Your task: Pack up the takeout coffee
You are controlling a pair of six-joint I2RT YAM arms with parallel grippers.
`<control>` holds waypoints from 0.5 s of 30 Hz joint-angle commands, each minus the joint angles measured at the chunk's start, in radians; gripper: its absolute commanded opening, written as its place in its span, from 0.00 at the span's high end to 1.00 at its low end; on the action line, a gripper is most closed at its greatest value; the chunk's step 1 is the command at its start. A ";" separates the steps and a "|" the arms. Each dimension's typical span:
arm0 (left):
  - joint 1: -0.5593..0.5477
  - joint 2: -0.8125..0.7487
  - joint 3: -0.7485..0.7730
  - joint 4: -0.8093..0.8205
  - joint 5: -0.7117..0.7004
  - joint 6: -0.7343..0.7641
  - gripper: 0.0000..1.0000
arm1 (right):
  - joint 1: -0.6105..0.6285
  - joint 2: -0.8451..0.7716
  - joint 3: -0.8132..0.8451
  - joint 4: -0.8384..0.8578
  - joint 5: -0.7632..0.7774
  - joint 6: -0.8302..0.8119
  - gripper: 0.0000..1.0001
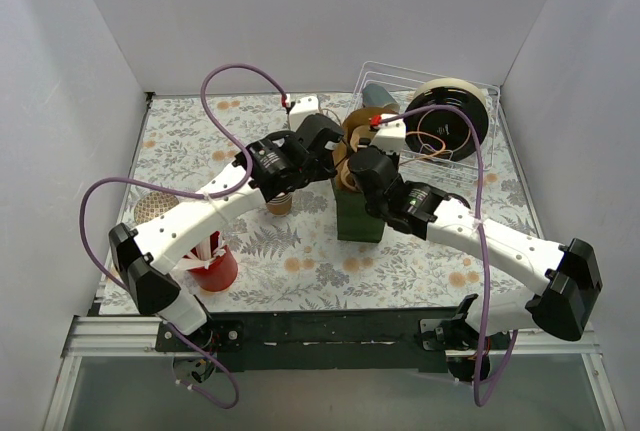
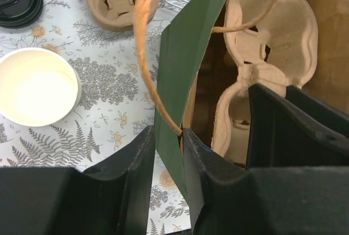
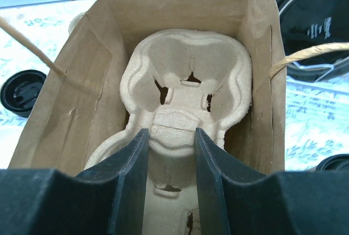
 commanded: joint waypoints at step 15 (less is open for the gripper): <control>0.004 -0.056 -0.027 0.131 0.154 0.114 0.85 | -0.045 -0.016 -0.123 0.282 -0.159 -0.289 0.86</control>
